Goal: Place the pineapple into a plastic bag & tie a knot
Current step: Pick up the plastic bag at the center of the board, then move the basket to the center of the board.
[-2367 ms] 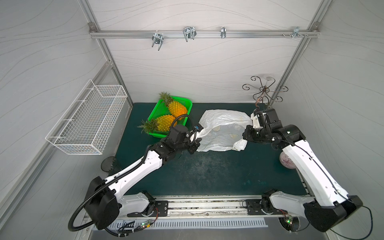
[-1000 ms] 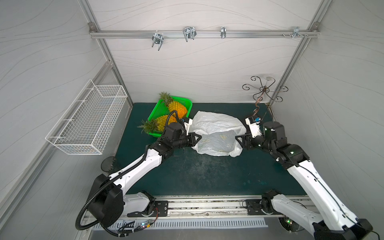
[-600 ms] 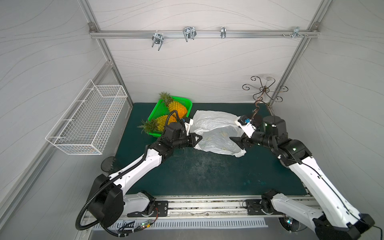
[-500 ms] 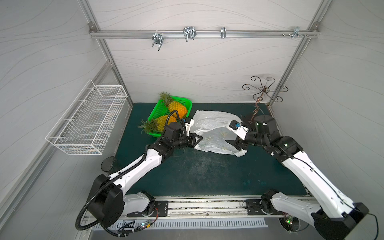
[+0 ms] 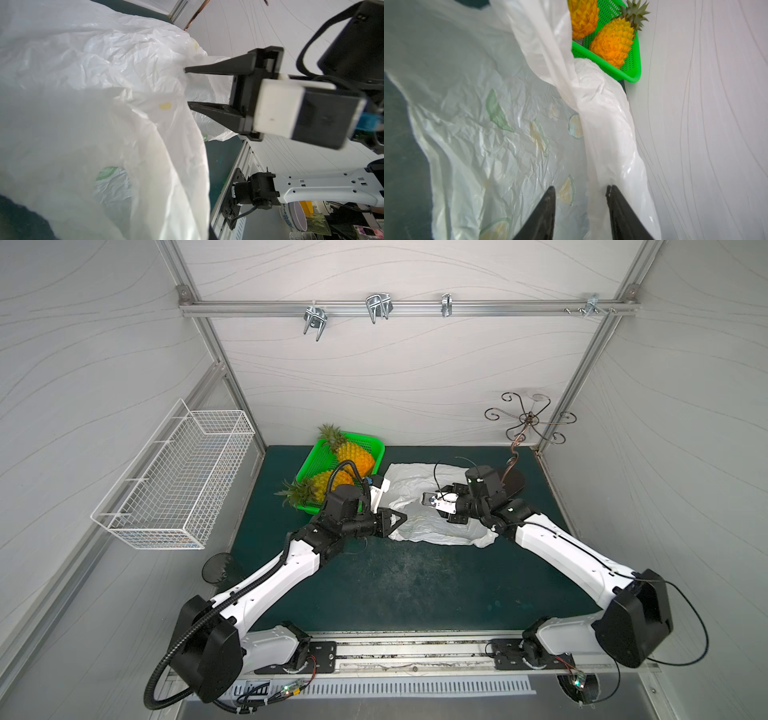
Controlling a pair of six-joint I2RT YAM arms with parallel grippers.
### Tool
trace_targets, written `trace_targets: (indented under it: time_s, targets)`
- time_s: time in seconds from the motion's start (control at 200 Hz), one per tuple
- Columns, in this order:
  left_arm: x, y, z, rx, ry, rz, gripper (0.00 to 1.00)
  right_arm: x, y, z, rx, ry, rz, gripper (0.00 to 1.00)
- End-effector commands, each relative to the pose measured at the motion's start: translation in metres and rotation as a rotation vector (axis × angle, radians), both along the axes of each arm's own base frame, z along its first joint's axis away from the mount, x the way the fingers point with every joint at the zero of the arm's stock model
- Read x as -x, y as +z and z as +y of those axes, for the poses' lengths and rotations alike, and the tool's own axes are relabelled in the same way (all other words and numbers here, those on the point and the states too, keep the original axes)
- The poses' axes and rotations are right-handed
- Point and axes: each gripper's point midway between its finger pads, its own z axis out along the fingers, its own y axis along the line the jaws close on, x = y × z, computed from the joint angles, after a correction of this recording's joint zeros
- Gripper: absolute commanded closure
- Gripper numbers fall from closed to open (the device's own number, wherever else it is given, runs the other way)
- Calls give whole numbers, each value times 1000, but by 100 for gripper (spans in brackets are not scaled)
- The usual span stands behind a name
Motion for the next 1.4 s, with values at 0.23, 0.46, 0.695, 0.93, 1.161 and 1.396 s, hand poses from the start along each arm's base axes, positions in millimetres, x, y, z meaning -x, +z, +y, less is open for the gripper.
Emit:
trace_targets:
  time_s: [0.23, 0.46, 0.695, 0.93, 1.161, 1.396]
  targets:
    - [5, 42, 4, -3, -24, -158, 100, 3, 73, 6, -157, -7, -93, 100]
    - [11, 62, -3, 85, -58, -132, 100, 40, 91, 2, -264, 7, 50, 44]
    - [9, 63, 15, 82, 112, 92, 100, 75, 182, -20, -723, -148, 199, 21]
    - [31, 69, 64, -47, 309, 202, 100, 56, 165, -51, -791, -496, 358, 23]
    - [92, 69, 104, -165, 349, 374, 100, 25, 159, -44, -817, -614, 397, 26]
    - [137, 56, 194, -312, 723, 477, 100, -13, 118, -5, -880, -711, 572, 32]
